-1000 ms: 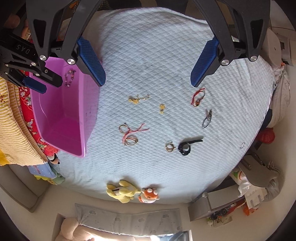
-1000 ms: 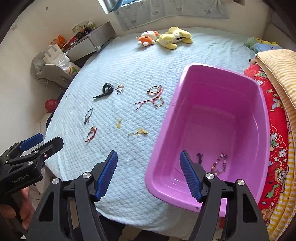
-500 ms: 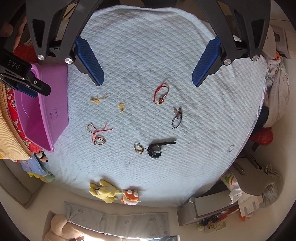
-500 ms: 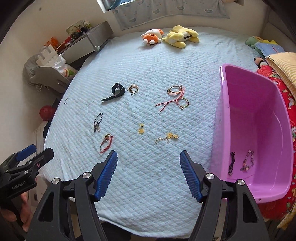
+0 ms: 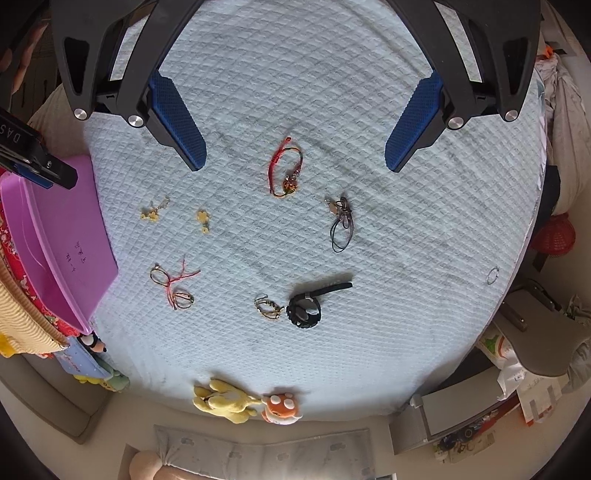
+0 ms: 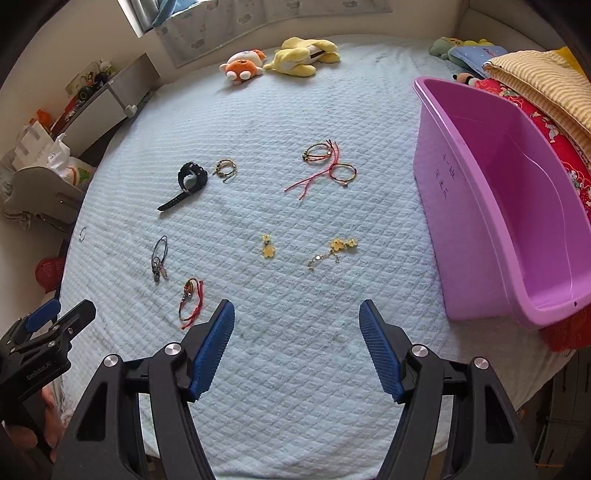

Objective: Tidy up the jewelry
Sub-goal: 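Withdraw both open tools from the tub back over the bed, then move right tool to the gold flower chain while left tool approaches the red string bracelet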

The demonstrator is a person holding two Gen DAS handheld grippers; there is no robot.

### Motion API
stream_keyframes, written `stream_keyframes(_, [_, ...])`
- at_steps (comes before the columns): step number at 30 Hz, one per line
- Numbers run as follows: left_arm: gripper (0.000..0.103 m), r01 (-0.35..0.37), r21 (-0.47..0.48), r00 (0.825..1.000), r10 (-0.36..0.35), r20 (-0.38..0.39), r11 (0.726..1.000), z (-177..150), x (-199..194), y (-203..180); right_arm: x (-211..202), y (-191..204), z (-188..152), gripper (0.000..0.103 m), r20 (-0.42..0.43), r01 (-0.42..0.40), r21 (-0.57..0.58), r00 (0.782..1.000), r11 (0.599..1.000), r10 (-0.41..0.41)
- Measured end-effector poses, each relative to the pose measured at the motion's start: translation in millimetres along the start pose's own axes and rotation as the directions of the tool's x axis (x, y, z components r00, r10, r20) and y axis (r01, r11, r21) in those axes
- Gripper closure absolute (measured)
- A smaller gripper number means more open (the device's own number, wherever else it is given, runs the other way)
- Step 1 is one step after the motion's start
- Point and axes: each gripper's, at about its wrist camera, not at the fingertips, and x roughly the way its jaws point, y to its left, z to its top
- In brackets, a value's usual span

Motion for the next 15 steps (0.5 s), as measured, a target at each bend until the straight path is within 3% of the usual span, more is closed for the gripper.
stream_keyframes(7, [0.007, 0.004, -0.034, 1.0, -0.004, 0.014, 0.999, -20, 56, 4, 57, -7, -18, 0.036, 0.009, 0.047, -0.016, 0.999, 0.999, -0.047])
stream_keyframes(15, [0.007, 0.009, -0.074, 0.998, -0.005, 0.057, 0.997, -46, 116, -6, 121, -22, -23, 0.036, 0.07, 0.044, -0.01, 0.997, 0.999, -0.044])
